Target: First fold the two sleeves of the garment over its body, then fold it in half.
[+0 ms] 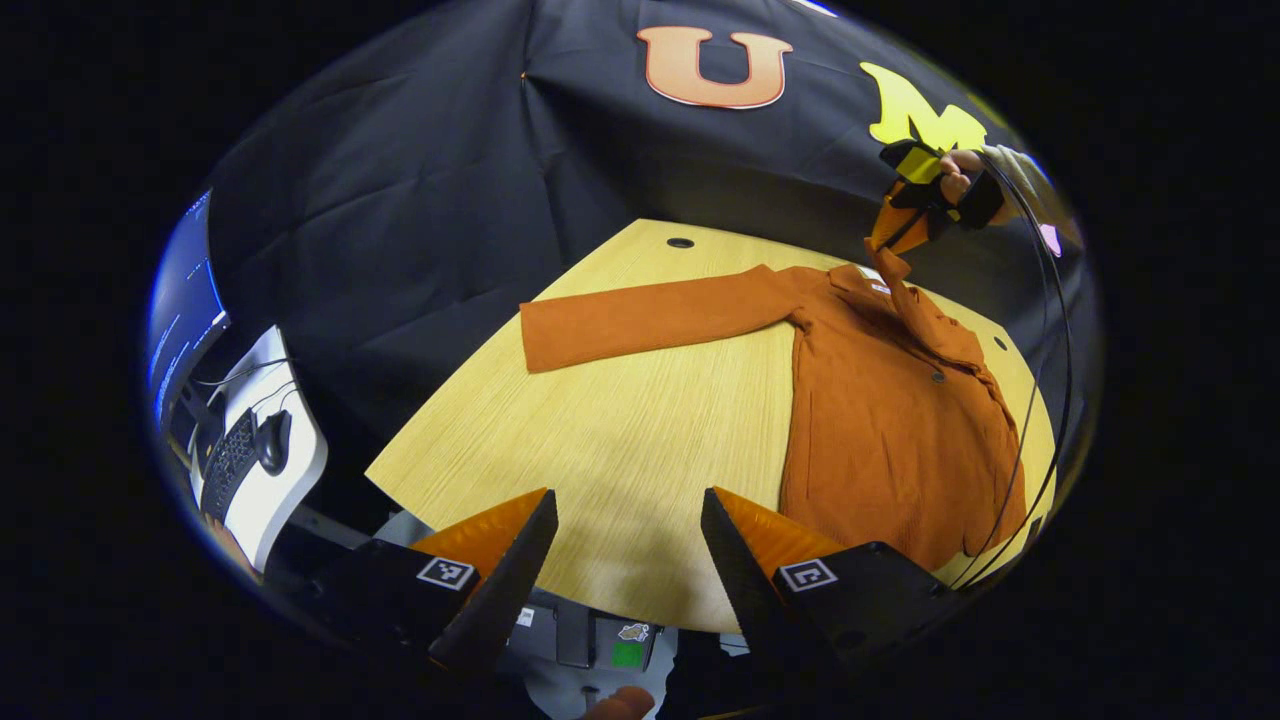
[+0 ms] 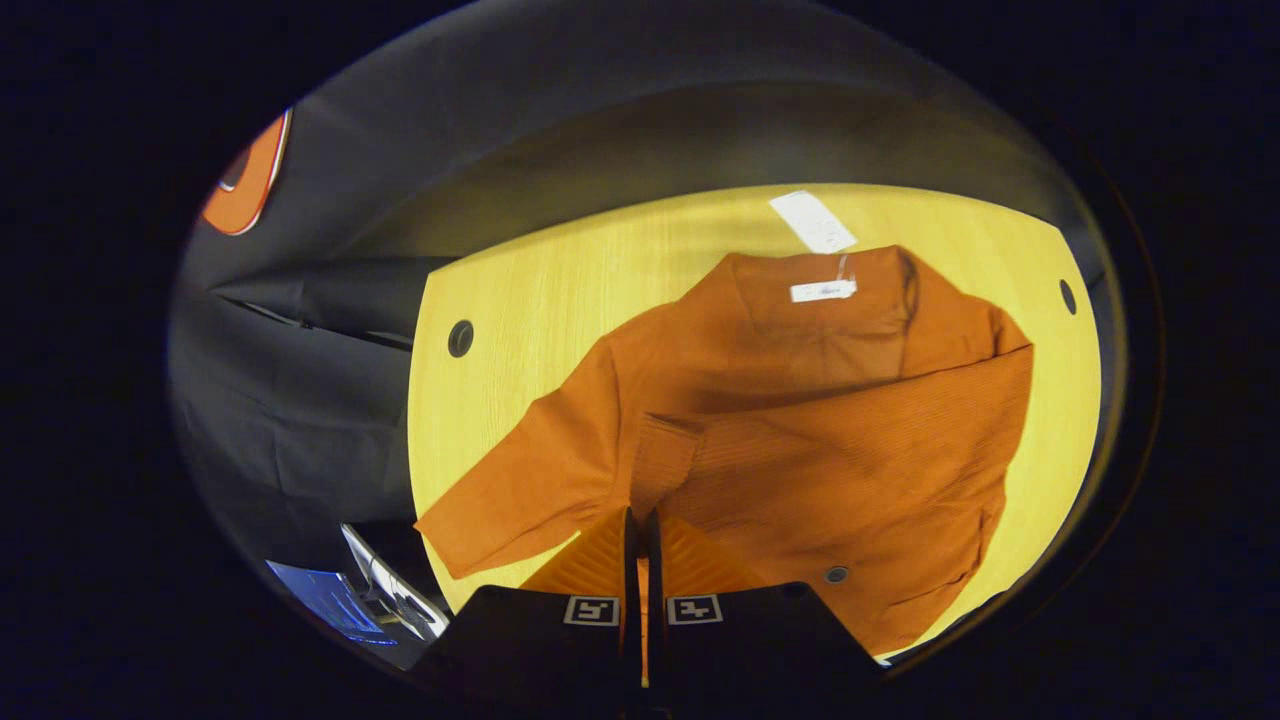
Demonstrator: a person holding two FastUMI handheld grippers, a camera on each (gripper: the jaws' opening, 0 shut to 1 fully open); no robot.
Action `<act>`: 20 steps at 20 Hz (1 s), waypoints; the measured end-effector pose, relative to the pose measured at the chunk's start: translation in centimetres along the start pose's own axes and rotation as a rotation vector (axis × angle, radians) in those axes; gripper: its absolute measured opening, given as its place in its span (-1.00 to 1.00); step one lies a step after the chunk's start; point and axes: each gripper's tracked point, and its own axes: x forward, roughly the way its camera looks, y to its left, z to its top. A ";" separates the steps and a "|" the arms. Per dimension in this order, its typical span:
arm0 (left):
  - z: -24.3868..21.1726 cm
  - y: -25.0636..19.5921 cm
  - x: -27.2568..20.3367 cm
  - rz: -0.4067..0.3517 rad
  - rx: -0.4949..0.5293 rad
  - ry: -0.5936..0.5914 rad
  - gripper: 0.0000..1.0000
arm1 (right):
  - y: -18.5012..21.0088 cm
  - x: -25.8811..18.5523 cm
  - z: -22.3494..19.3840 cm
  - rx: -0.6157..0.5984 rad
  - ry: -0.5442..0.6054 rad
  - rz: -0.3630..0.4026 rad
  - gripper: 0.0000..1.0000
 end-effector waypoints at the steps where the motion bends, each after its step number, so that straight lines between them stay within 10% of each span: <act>1: -0.3 0.2 -0.2 -0.001 -0.010 0.008 0.89 | 0.2 1.5 -0.4 -0.001 0.016 -0.013 -0.94; 15: -2.8 3.2 -2.6 0.041 -0.034 0.090 0.89 | 1.4 7.1 -0.8 0.065 0.008 -0.013 -0.82; 18: -1.1 3.4 -1.4 0.046 -0.007 0.092 0.89 | 1.7 5.8 -1.6 0.034 0.018 0.011 0.08; 20: 0.4 3.7 0.0 0.059 -0.020 0.102 0.89 | 1.4 5.0 -2.2 0.042 0.015 0.008 0.00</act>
